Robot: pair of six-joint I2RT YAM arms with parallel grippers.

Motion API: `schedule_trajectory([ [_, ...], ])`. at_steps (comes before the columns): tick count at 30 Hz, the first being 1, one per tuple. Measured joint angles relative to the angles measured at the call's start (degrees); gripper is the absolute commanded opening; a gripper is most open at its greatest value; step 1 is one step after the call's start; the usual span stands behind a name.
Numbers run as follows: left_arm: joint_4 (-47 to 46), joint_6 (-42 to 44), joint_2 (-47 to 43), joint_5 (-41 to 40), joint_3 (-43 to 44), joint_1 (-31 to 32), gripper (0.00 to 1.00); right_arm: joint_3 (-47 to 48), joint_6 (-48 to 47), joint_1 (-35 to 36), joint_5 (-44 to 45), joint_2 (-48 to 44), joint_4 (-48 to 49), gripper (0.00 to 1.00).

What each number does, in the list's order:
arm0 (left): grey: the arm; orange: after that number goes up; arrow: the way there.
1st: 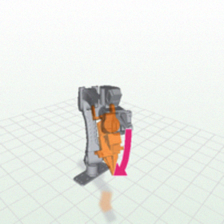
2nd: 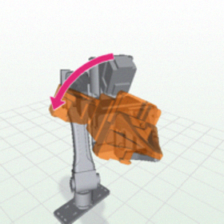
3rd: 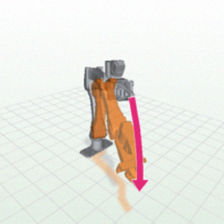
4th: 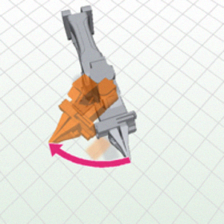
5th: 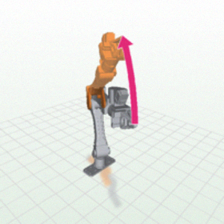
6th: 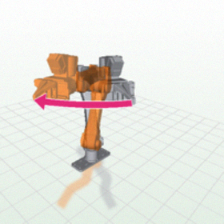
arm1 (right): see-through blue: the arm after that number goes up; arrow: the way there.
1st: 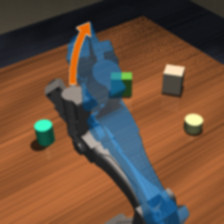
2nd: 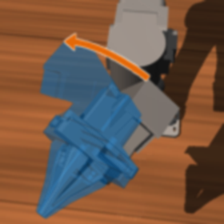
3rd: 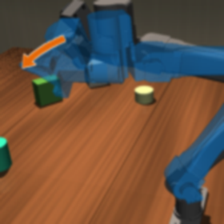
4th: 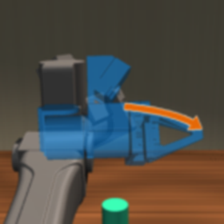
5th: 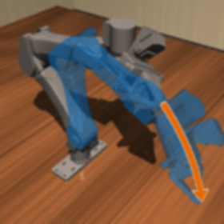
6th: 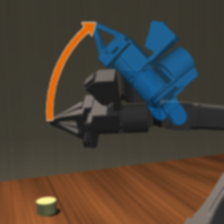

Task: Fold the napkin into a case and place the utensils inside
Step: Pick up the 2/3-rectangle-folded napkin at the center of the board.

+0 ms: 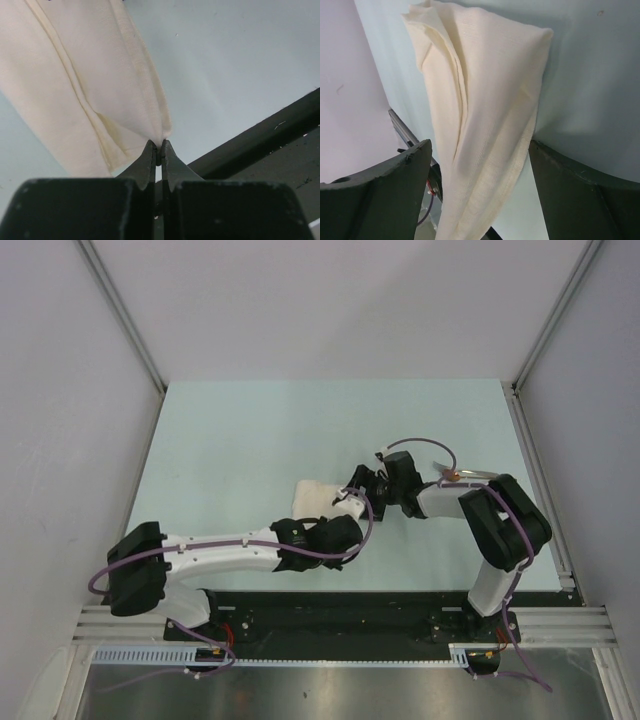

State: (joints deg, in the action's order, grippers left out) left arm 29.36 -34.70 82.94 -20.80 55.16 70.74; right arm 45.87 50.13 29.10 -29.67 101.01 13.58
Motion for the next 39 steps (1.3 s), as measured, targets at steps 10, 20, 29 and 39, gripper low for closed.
schedule_trajectory([
  [10, 0.5, -0.3, -1.1, 0.0, 0.0, -0.2, 0.00, -0.8, 1.3, 0.9, 0.0, 0.7, 3.1, 0.82],
  [20, 0.8, -0.3, -2.4, 0.0, -0.1, -0.5, 0.00, -7.2, 3.9, 4.2, 0.5, -3.8, 5.8, 0.83],
  [29, 0.7, -0.3, -2.7, 0.1, -0.5, -0.5, 0.00, -8.2, 7.1, 5.5, 0.5, -2.7, 10.0, 0.80],
  [39, 0.3, -0.4, -3.8, 1.0, -2.3, -0.6, 0.00, -9.5, 10.0, 0.0, -3.7, 3.1, 21.7, 0.66],
])
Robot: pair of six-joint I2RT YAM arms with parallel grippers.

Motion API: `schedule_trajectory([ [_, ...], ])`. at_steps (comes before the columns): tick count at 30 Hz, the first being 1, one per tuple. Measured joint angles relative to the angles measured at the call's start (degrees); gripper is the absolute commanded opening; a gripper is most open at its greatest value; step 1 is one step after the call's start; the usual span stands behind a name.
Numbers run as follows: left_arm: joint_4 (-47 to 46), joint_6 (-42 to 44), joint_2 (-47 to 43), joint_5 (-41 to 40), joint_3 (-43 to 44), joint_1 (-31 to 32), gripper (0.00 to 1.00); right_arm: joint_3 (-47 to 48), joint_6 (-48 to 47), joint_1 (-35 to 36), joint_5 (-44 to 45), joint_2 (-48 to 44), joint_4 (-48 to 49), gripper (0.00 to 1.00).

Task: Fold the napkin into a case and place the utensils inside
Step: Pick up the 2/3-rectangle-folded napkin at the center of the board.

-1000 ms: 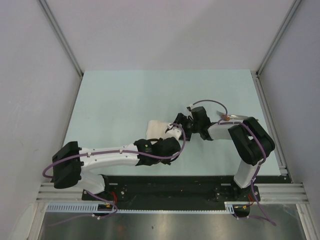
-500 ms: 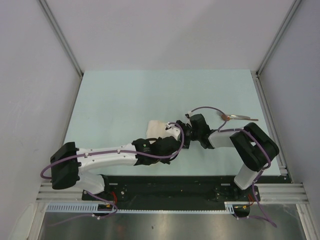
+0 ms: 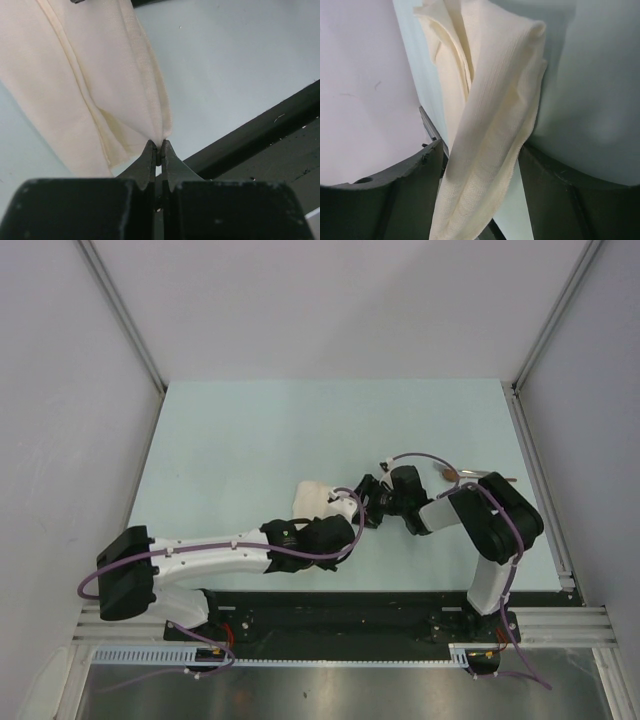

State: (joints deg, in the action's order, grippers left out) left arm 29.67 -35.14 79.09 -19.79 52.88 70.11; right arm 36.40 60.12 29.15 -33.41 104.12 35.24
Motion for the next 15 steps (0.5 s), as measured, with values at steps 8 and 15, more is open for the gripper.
schedule_trajectory([
  [8, -0.2, 0.0, 0.0, 0.5, -0.1, 0.0, 0.00, 1.3, -0.2, -2.5, -2.4, 3.4, 3.6, 0.63],
  [15, -0.6, 0.0, 0.0, 1.0, -0.1, 0.0, 0.00, 4.6, -1.7, -4.9, -2.8, 5.1, 1.7, 0.58],
])
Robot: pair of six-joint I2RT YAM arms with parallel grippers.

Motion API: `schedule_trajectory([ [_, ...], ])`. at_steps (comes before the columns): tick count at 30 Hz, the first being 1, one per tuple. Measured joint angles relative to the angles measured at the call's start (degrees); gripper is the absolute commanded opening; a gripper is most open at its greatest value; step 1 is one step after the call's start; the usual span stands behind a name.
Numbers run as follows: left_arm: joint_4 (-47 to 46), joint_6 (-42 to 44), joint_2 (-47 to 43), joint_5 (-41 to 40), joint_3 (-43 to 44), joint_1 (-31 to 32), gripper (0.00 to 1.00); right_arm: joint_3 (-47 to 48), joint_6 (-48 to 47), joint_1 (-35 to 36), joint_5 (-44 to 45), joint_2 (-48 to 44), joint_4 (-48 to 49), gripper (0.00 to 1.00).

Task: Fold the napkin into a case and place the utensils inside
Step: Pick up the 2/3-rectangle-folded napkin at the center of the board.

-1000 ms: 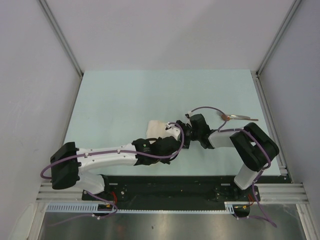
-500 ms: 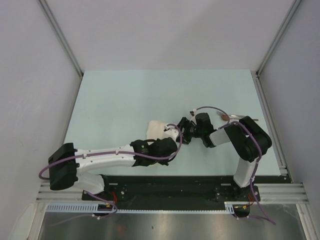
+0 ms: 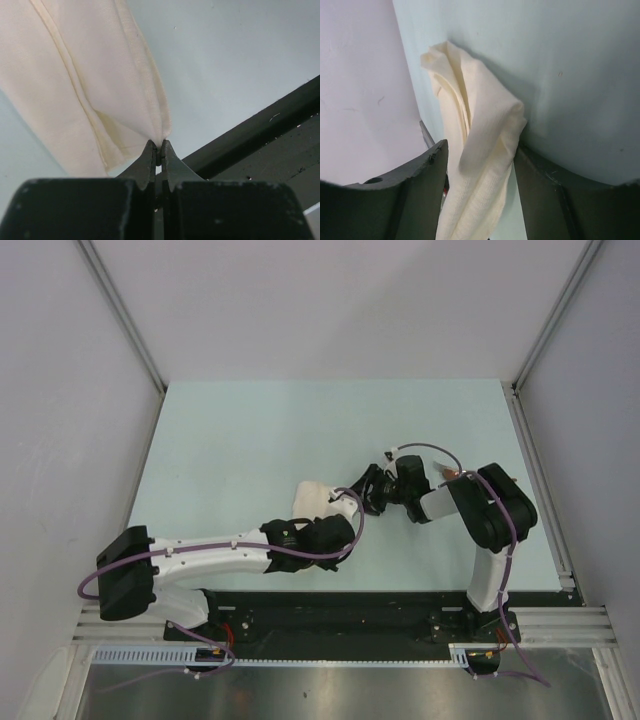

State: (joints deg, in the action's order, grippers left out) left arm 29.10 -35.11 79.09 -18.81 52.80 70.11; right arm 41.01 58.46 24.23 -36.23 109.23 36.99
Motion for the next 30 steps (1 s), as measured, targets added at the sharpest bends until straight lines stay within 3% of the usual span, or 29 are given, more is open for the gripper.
schedule_trajectory([
  [6, -0.9, 0.0, 0.0, 1.0, -0.9, 0.0, 0.00, 2.9, -2.8, -0.8, 1.4, 0.8, -4.1, 0.45],
  [9, -1.5, 0.0, 0.0, 1.5, -1.4, 0.0, 0.00, 3.1, -3.3, -1.0, 1.5, 1.0, -4.8, 0.32],
  [10, -1.6, 0.0, 0.0, 1.6, -1.6, 0.0, 0.00, 3.1, -3.5, -1.1, 1.7, 1.1, -5.4, 0.22],
  [14, -2.7, 0.2, 0.0, 2.7, -2.2, -0.1, 0.05, 3.3, -4.3, -1.3, 2.0, 1.7, -6.7, 0.01],
  [15, -3.1, 0.2, 0.0, 3.1, -2.3, -0.1, 0.16, 3.3, -4.5, -1.3, 2.1, 1.8, -7.0, 0.00],
  [18, -4.1, 1.0, 0.5, 4.9, -2.4, -0.2, 0.35, 3.4, -4.7, -1.3, 2.3, 1.8, -7.6, 0.00],
  [20, -4.7, 1.5, 0.6, 6.8, -2.5, -0.2, 0.38, 3.6, -4.8, -1.4, 2.5, 1.8, -7.9, 0.00],
  [25, -5.2, 2.3, -2.3, 8.9, -2.5, -1.4, 0.39, 4.4, -5.4, -1.4, 2.8, 1.8, -9.0, 0.00],
  [28, -6.2, 2.4, -6.0, 10.5, -2.5, -6.0, 0.31, 4.6, -5.7, -1.4, 2.9, 1.8, -9.6, 0.00],
  [30, -6.9, 2.1, -7.2, 11.6, -2.4, -10.9, 0.21, 4.7, -5.9, -1.4, 2.9, 1.7, -9.8, 0.00],
])
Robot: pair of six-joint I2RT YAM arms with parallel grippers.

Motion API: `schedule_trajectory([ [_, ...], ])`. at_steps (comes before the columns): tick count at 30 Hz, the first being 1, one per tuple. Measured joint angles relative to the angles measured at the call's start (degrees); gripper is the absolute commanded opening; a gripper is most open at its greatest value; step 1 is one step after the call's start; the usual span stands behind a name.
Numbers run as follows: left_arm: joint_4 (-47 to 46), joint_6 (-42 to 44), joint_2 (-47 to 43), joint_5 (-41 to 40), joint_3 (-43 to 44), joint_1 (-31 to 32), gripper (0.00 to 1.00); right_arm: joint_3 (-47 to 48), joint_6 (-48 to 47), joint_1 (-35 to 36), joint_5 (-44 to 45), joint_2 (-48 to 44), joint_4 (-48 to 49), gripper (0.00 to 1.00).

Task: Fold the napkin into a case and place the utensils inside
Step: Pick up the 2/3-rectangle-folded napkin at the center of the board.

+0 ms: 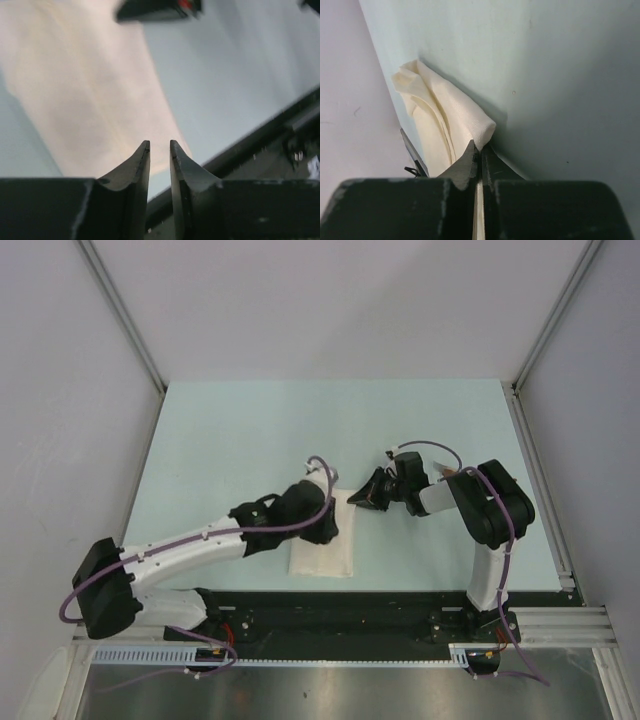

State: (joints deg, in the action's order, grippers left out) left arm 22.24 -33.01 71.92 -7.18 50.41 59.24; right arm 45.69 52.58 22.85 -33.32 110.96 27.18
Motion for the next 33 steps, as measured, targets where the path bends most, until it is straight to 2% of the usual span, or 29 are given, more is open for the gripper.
schedule_trajectory([
  [1, -0.3, -0.2, 0.1, 0.9, 0.3, -3.2, 0.18, 0.0, -0.1, 0.0, 0.1, -0.1, -0.2, 0.00],
  [2, -0.5, -0.5, 1.0, 1.5, 0.7, -6.7, 0.11, 0.1, -0.2, 0.0, 0.2, -0.2, -0.6, 0.00],
  [4, -0.8, -0.8, 4.9, 2.0, 2.5, -13.2, 0.06, 0.2, -0.4, 0.2, 0.7, -0.5, -1.3, 0.00],
  [9, -2.2, -0.8, 17.7, 2.0, 8.2, -20.1, 0.05, 1.3, -1.7, 1.0, 2.6, -1.9, -5.2, 0.00],
  [18, -3.9, -0.9, 27.9, 2.1, 10.7, -23.3, 0.03, 5.8, -4.8, 3.9, 7.7, -5.7, -15.0, 0.00],
  [33, -11.1, -1.8, 30.0, 5.7, 7.6, -23.4, 0.02, 16.0, -2.0, 11.2, 15.2, -5.7, -27.2, 0.00],
])
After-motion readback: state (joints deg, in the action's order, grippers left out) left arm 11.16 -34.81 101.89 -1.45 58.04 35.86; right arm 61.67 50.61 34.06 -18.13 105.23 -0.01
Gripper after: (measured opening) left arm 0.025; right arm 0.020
